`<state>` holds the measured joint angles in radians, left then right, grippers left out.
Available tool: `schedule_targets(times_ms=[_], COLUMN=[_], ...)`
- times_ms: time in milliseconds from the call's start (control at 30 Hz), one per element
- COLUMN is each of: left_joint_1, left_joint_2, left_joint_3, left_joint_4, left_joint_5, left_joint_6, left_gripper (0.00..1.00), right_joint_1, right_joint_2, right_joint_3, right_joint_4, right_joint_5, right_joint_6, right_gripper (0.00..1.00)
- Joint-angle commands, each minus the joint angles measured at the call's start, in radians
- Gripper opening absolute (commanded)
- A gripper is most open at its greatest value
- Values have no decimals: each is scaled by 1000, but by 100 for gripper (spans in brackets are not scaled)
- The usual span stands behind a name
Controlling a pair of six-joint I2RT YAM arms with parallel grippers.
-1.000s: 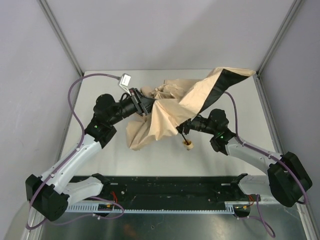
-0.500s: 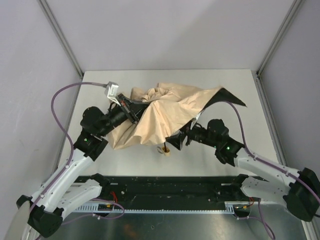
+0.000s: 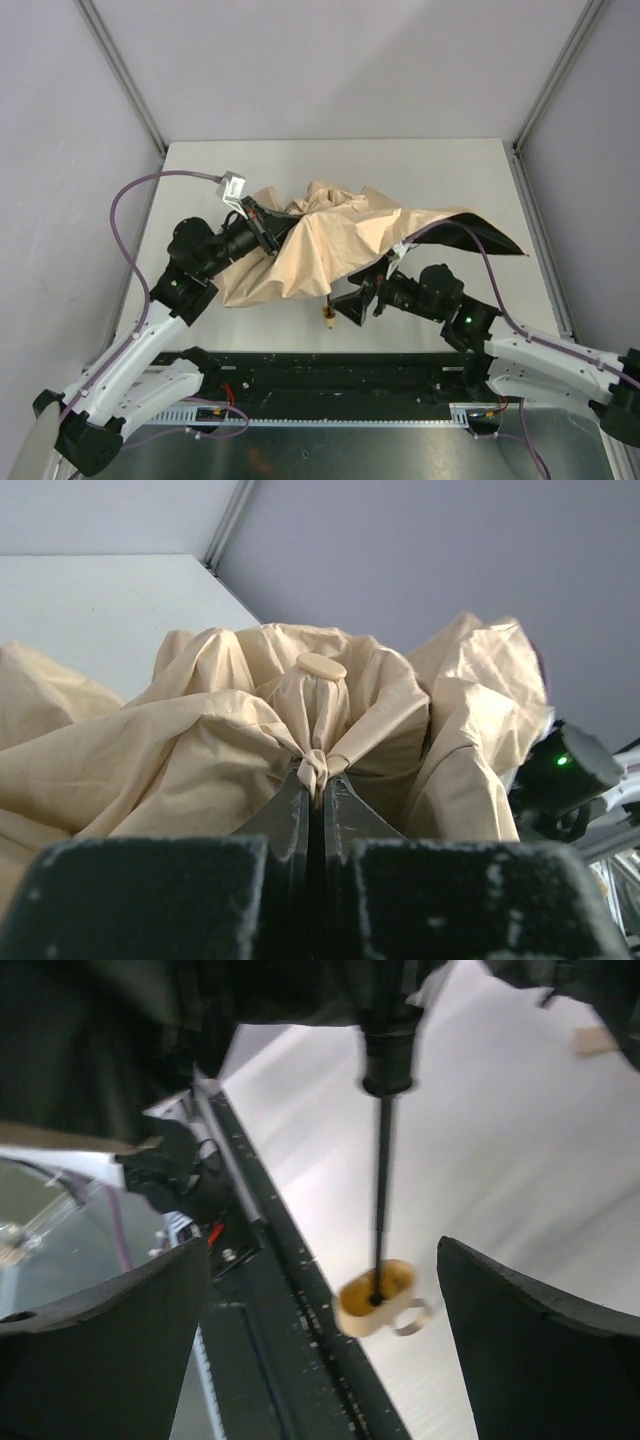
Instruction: Put away the umbrella
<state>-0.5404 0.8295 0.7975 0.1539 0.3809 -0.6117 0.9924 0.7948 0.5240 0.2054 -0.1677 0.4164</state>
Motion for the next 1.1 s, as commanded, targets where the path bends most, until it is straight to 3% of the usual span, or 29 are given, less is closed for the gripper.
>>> schedule_targets(times_ms=[0,133,233,433,533,667,733,800,867,933,1067], left_joint_1=[96,82,81,125,133,136,137,137,136,136,135], left_joint_2=[-34,-20,6,-16,-8,-15,-26,-35,-38,-42,-57], left_joint_3=[97,156,192,167,169,174,159,136,108,73,13], left_joint_4=[148,197,206,135,126,120,121,134,162,204,285], left_joint_5=[-197,-34,64,-7,-35,-45,-32,-11,16,45,106], left_joint_6=[-80,-218,-290,-198,-129,40,121,169,197,207,210], left_gripper=[0,0,0,0,0,0,0,0,0,0,0], right_joint_1=[-81,-133,-143,-185,-212,-229,-247,-244,-211,-150,-24], right_joint_2=[123,270,336,213,136,-13,-102,-166,-175,-130,21], right_joint_3=[5,16,85,125,125,130,138,140,139,142,161], right_joint_4=[107,215,158,6,-139,-350,-343,-234,-70,103,405], right_joint_5=[164,-93,-378,-558,-508,-189,-162,-175,-179,-156,-50], right_joint_6=[14,-102,-283,-324,-317,-263,-197,-89,17,79,92], right_gripper=[99,99,92,96,97,97,98,96,86,77,67])
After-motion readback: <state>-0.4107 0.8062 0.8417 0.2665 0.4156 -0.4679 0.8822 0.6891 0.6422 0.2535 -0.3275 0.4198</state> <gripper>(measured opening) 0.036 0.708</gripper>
